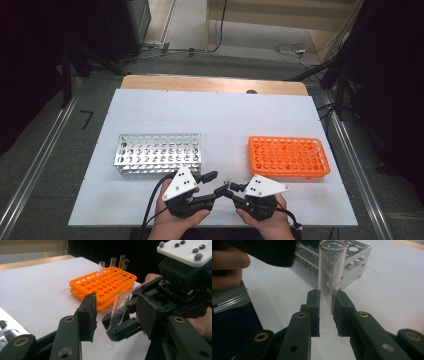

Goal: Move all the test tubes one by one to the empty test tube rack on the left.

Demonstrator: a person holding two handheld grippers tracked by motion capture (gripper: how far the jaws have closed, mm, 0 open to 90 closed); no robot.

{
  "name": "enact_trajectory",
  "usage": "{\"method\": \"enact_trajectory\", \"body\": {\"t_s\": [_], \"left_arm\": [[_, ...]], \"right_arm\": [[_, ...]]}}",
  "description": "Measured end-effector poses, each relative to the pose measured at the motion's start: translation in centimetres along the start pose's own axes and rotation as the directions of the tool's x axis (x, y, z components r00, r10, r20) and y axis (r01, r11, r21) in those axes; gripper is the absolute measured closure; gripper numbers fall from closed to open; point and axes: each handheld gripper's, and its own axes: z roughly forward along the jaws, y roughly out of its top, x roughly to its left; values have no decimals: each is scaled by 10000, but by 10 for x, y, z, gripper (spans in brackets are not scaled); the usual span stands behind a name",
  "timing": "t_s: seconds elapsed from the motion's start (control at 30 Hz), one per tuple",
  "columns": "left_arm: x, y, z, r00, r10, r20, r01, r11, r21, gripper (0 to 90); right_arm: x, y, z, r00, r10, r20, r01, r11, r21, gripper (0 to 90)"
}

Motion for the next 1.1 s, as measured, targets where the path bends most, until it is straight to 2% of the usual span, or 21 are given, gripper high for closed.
{"method": "enact_trajectory", "body": {"t_s": [0.2, 0.4, 0.53, 0.87, 0.9, 1.07, 1.1], "left_arm": [[-4, -1, 5, 9999, 118, 106, -120, 9998, 184, 603], [-7, -3, 11, 9994, 358, 22, -359, 9983, 454, 653], [-9, -4, 11, 9990, 441, 106, -445, 9981, 435, 720], [-7, -2, 8, 9986, 535, 12, -535, 9981, 320, 755], [-7, -2, 7, 9987, 509, 27, -510, 9984, 260, 755], [-2, 1, 3, 9989, 451, -91, -450, 9989, 104, 756], [0, 2, 1, 9990, 437, -129, -436, 9990, 97, 756]], "right_arm": [[8, 2, 2, 9996, -239, -154, 239, 9997, 21, 741], [13, 4, 1, 9990, -313, -319, 311, 9995, -54, 741], [14, 4, 1, 9986, -358, -385, 356, 9993, -77, 741], [13, 3, 1, 9983, -288, -503, 277, 9994, -228, 735], [13, 3, 0, 9983, -278, -505, 262, 9991, -325, 719], [5, -1, -7, 9990, -48, -447, 26, 9988, -482, 523], [5, -1, -7, 9990, -48, -447, 26, 9988, -482, 523]]}}
